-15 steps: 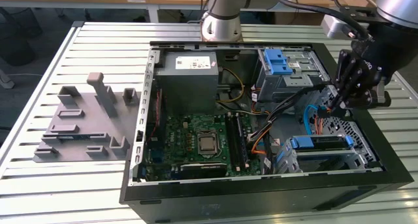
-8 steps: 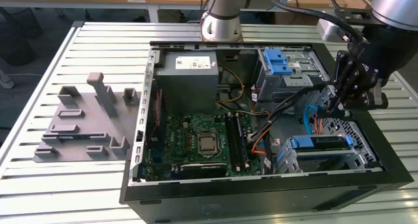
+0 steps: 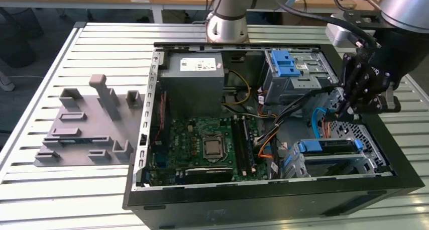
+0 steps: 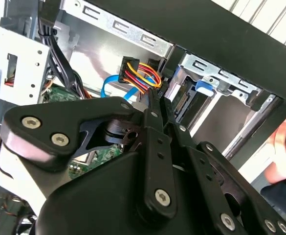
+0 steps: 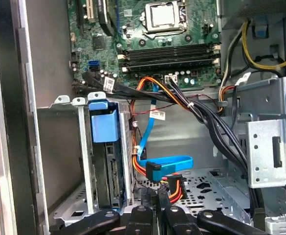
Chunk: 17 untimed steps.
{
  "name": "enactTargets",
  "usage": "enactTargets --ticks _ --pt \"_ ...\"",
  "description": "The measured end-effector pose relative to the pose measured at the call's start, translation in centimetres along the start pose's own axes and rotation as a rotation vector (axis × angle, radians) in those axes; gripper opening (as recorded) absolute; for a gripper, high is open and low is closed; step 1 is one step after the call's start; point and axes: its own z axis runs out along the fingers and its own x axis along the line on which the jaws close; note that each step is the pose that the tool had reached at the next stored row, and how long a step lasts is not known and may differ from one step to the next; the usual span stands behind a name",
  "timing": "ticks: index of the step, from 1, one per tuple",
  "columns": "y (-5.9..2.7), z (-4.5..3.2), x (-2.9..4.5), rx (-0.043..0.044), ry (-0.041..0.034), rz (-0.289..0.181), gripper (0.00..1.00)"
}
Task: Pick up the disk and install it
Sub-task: 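Insert the first disk wire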
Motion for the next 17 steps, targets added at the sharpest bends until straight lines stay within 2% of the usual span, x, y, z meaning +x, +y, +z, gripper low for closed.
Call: enactTargets --ticks 5,11,17 --pt "0.21 0.10 0.49 0.0020 -0.0017 -0.019 0.16" --pt "0.28 0.30 0.65 0.0049 -0.0043 -0.077 0.16" --pt "0.25 0.44 1.50 0.0056 -0.0183 -0.082 0.16"
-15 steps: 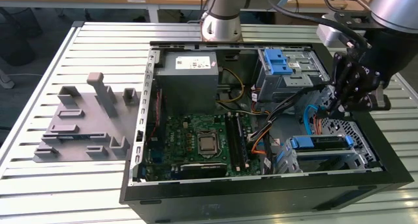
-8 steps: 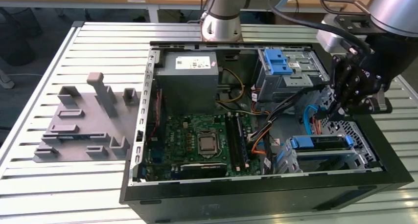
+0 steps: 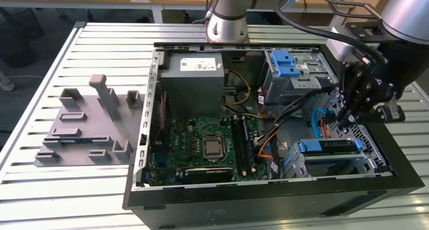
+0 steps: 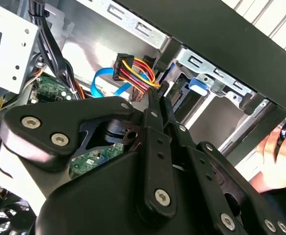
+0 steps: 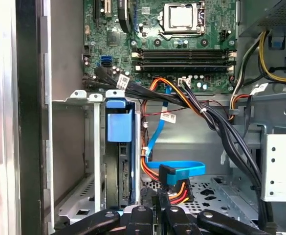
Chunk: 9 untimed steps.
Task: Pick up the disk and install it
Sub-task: 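Insert the first disk wire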
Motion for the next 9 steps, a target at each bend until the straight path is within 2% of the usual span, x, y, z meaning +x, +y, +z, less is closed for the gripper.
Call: enactTargets --ticks 9 --pt "-0.01 0.07 1.31 0.0004 -0.0119 -0.003 0.16"
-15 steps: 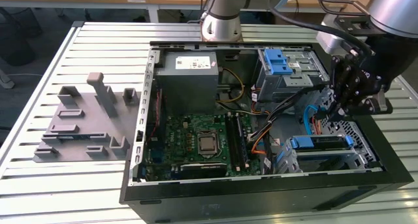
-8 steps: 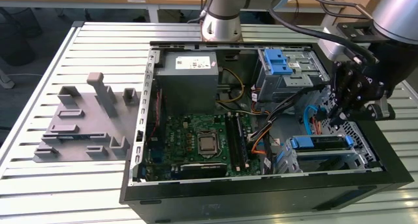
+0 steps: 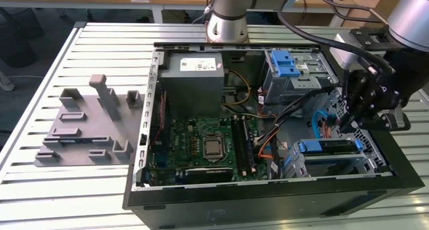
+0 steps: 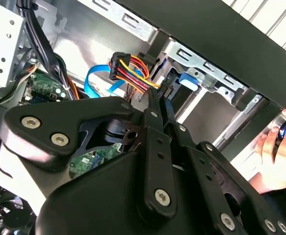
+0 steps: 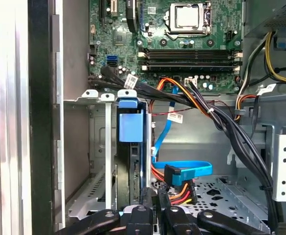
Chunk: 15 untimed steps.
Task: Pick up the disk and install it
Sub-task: 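Insert the first disk wire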
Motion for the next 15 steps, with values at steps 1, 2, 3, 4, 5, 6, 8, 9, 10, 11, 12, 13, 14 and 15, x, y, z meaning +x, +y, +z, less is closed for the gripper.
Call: enactTargets --ticks 1,2,3,4,5,6,8,9,10,11,12,13,14,15 --pt "0.00 0.00 0.10 0.0000 -0.0005 0.000 0.16" --pt "0.00 0.00 0.18 0.0000 -0.0005 0.000 0.16" --pt "0.00 0.00 0.28 0.0000 -0.0007 0.000 0.16" --pt "0.00 0.00 0.37 0.0000 -0.0007 0.000 0.16" --pt "0.00 0.00 0.44 0.0000 -0.0009 0.000 0.16" --pt "0.00 0.00 0.51 0.0000 -0.0008 0.000 0.16" --pt "0.00 0.01 0.63 0.0000 -0.0010 0.000 0.16" --pt "0.00 0.01 0.71 0.0000 -0.0009 -0.001 0.16" --pt "0.01 0.01 0.79 -0.0001 -0.0010 -0.001 0.16" --pt "0.01 0.02 0.89 -0.0001 -0.0010 -0.001 0.16" --pt "0.02 0.02 1.00 0.0000 -0.0013 -0.001 0.16" --pt "0.04 0.03 1.14 0.0000 -0.0018 -0.001 0.16" --pt "0.05 0.03 1.26 0.0000 -0.0023 -0.001 0.16" --pt "0.06 0.02 1.34 0.0000 -0.0028 -0.001 0.16"
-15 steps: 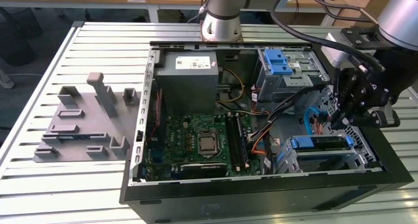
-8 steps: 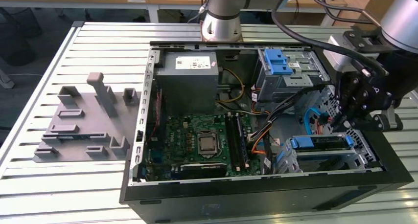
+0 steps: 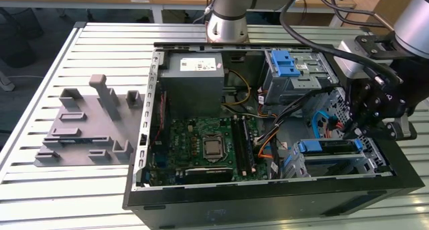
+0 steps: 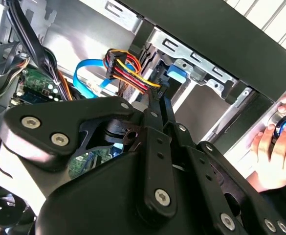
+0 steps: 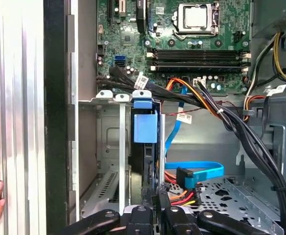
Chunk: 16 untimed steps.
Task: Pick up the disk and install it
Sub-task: 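Insert the first disk wire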
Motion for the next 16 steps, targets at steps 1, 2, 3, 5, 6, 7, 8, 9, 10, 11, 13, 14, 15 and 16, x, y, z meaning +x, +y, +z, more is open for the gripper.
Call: enactTargets --ticks 1,2,3,5,6,7,8,9,10,11,13,14,15,16 --pt "0.02 0.00 0.06 0.0000 -0.0012 0.000 0.16" --pt "0.05 -0.01 0.07 0.0000 -0.0023 0.000 0.16" --pt "0.07 -0.01 0.07 0.0000 -0.0037 0.000 0.16" --pt "0.11 0.00 0.08 -0.0001 -0.0088 0.000 0.16" --pt "0.12 0.00 0.08 -0.0001 -0.0111 0.000 0.16" --pt "0.14 0.00 0.08 -0.0001 -0.0132 0.000 0.16" --pt "0.15 0.01 0.08 -0.0001 -0.0159 0.001 0.16" --pt "0.17 0.02 0.08 -0.0001 -0.0212 0.001 0.16" --pt "0.20 0.04 0.08 -0.0002 -0.0257 0.001 0.16" --pt "0.21 0.05 0.07 -0.0002 -0.0270 0.002 0.16" --pt "0.25 0.12 0.07 -0.0003 -0.0271 0.010 0.16" --pt "0.27 0.17 0.07 -0.0003 -0.0268 0.017 0.16" --pt "0.32 0.22 0.07 -0.0004 -0.0266 0.023 0.16" --pt "0.40 0.26 0.07 -0.0004 -0.0264 0.027 0.16"
